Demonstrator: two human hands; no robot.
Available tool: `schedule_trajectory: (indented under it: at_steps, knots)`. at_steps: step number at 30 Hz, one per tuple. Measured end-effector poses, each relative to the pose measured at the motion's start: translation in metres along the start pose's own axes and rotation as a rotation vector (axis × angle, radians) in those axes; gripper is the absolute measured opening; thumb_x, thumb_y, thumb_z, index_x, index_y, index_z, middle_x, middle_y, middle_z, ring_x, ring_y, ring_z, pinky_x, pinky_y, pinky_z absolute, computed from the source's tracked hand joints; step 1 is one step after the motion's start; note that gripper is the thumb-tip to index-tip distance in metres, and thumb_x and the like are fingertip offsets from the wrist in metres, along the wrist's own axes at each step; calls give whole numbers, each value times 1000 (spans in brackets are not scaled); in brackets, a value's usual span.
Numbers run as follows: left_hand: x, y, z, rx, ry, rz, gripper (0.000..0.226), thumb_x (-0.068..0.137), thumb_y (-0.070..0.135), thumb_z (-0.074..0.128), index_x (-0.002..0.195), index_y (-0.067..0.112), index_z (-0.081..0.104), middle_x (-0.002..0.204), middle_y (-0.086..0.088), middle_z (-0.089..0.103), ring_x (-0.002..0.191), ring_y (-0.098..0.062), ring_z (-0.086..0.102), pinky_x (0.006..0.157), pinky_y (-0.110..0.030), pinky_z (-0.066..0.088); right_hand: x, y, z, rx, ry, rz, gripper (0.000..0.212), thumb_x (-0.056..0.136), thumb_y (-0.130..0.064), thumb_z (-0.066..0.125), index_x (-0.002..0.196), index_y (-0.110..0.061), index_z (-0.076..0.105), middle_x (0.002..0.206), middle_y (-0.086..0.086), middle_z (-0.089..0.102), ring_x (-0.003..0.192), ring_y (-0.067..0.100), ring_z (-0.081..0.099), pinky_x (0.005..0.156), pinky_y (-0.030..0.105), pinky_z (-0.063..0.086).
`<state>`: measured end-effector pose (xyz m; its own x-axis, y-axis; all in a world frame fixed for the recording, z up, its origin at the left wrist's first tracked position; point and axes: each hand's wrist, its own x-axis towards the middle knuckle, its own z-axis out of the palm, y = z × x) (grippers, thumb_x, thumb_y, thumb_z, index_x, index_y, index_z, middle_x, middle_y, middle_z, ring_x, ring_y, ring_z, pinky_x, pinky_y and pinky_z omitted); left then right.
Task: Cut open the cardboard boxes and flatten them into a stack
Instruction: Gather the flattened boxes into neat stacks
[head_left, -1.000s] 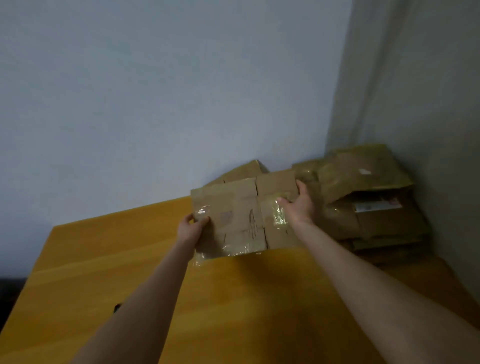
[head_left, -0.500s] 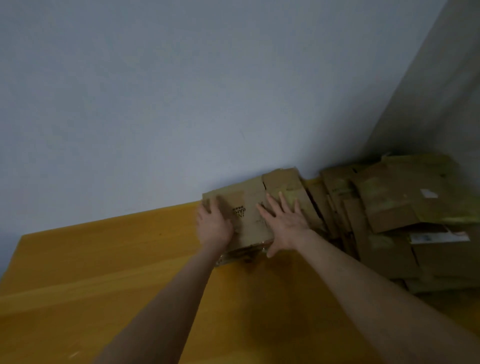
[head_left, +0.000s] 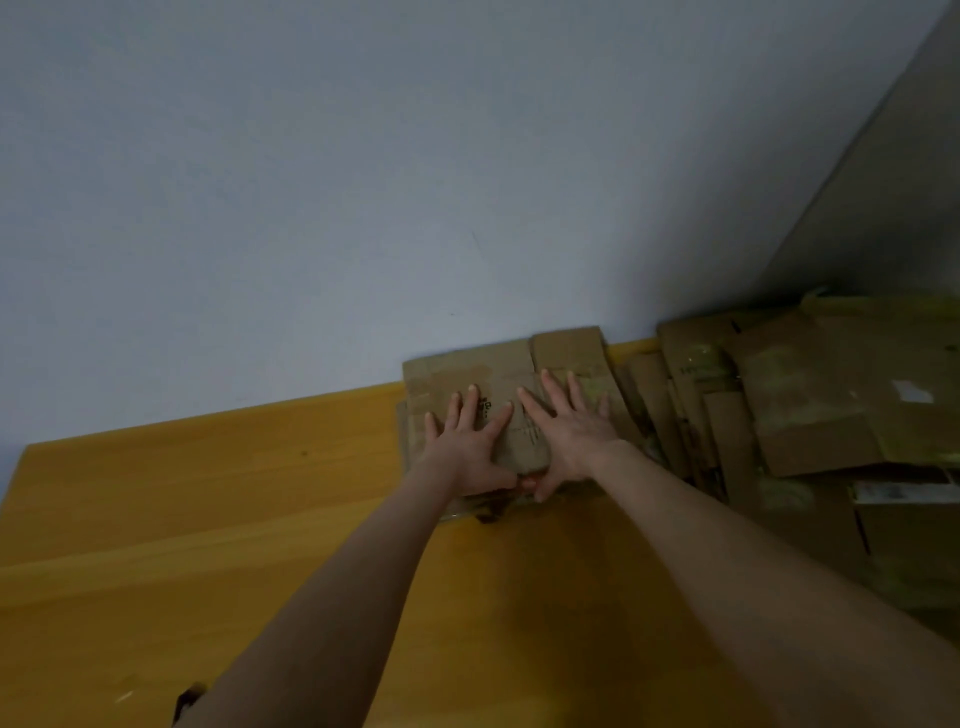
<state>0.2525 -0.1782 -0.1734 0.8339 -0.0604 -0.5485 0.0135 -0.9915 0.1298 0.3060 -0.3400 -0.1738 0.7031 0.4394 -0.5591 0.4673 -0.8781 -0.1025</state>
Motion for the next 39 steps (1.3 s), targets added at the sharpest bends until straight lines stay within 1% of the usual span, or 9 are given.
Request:
schedule_trajectory:
  at_steps: [8,12,15,17,21,25,30,36,39]
  knots:
    - [-9,3,-14,90,-7,-90,102,80,60,63,151,41,-8,160,-9,-20,148,-31,-13,116,-60,5,-25,12,-7,211,148,-42,117,67,-73,66,152,-33,-4,160,1,-17,147,29,-12,116,54,-2]
    - [-12,21,-39,190,-90,-73,117,74,63,69,153,30,-10,160,-13,-18,148,-35,-8,117,-57,7,-64,31,-27,297,452,45,69,92,-47,54,150,-25,23,158,3,14,140,28,27,113,44,27]
    - [-17,59,-59,176,-37,-19,108,77,55,69,155,26,0,161,-11,-9,148,-35,2,117,-56,13,-96,57,-40,268,593,131,56,95,-36,50,146,-24,30,153,5,21,137,25,26,112,41,30]
    - [-23,92,-70,63,110,3,89,83,47,66,153,22,17,159,-11,13,142,-32,26,113,-48,30,-116,76,-46,279,664,192,53,96,-35,48,145,-24,32,153,6,20,139,26,23,112,42,28]
    - [-27,174,-79,-477,243,106,68,89,31,64,146,11,33,140,-12,49,125,-28,49,99,-33,43,-151,131,-54,304,724,442,59,95,-35,48,148,-25,25,157,9,14,143,31,16,113,46,22]
    - [-21,250,-65,-990,171,59,63,88,25,68,141,10,38,134,-11,56,120,-27,56,102,-42,46,-174,201,-35,434,540,731,88,85,-57,57,152,-26,9,159,14,5,144,39,8,115,54,16]
    - [-5,309,-39,-1067,221,-85,65,83,34,73,137,12,44,131,-7,56,117,-27,56,100,-44,48,-188,256,-1,526,297,810,131,55,-80,67,150,-27,-6,156,16,-3,139,44,17,109,57,27]
    - [-1,309,-48,-1456,323,-264,49,74,21,82,116,9,60,115,-10,66,97,-25,63,90,-40,52,-183,261,-3,500,461,753,137,48,-77,74,149,-26,-3,145,20,27,130,38,34,100,51,34]
    - [-8,293,-65,-1474,420,-290,37,81,17,76,113,16,58,111,-6,64,106,-30,60,97,-50,48,-177,249,-16,621,570,677,132,53,-70,78,150,-20,4,145,17,36,126,35,45,93,47,43]
